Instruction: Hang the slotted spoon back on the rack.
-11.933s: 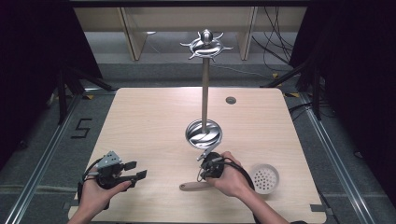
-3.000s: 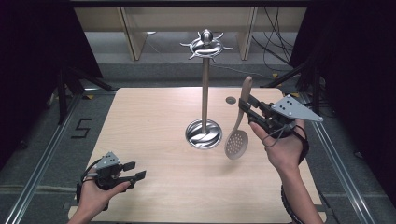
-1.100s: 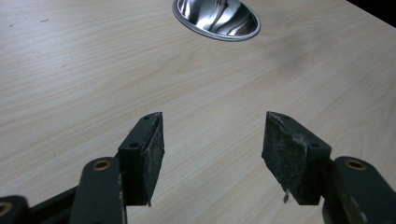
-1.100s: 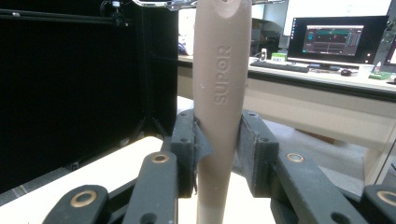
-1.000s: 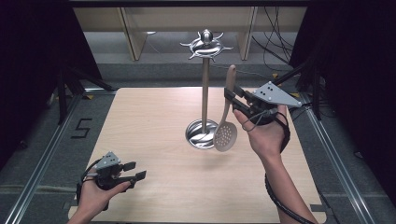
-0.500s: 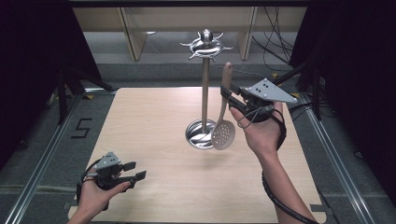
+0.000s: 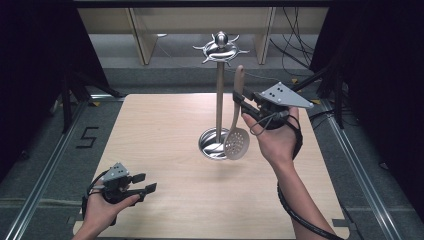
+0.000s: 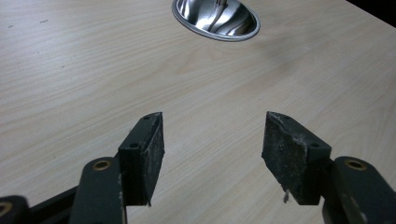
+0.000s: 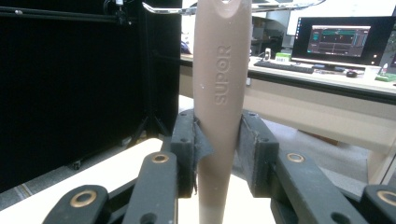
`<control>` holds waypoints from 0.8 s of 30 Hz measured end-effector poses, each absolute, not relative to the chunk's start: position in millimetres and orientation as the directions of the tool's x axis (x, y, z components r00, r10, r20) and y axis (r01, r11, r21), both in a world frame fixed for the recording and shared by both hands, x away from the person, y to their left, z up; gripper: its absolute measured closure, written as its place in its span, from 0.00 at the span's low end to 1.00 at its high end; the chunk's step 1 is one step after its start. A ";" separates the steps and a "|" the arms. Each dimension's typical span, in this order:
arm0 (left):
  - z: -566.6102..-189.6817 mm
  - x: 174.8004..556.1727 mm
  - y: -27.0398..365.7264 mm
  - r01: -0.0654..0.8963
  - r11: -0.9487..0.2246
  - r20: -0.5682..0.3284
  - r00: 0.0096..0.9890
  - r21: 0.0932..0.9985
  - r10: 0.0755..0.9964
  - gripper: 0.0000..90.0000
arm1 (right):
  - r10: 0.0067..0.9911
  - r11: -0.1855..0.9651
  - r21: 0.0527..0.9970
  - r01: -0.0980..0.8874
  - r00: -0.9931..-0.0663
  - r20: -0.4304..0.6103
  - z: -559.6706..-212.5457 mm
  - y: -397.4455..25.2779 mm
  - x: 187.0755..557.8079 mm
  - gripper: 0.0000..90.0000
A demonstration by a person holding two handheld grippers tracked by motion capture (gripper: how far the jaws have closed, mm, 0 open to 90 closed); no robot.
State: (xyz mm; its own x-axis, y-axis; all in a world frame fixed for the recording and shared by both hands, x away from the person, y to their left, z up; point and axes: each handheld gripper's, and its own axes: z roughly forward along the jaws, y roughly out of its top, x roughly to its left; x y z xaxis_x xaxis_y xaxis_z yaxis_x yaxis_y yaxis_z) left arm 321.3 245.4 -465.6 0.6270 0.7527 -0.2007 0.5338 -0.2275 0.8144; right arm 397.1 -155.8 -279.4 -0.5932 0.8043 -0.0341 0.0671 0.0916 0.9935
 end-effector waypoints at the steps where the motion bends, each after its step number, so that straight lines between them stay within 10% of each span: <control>1: -465.6 321.6 245.6 0.531 -0.230 -0.198 0.629 0.816 0.752 0.42 | 0.806 0.093 0.994 0.063 -0.591 -0.038 -279.2 -155.5 397.4 0.78; 24: -465.6 321.4 245.1 0.536 -0.228 -0.199 0.624 0.813 0.756 0.42 | 0.802 0.107 0.991 0.081 -0.597 -0.037 -276.6 -142.7 401.2 0.78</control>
State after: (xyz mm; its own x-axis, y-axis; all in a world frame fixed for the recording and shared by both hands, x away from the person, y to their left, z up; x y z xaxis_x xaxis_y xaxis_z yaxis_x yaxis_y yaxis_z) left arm 321.4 245.1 -465.6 0.6241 0.7556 -0.1991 0.5357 -0.2282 0.8130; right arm 401.2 -142.7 -276.6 -0.5967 0.8016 -0.0373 0.0813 0.1067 0.9910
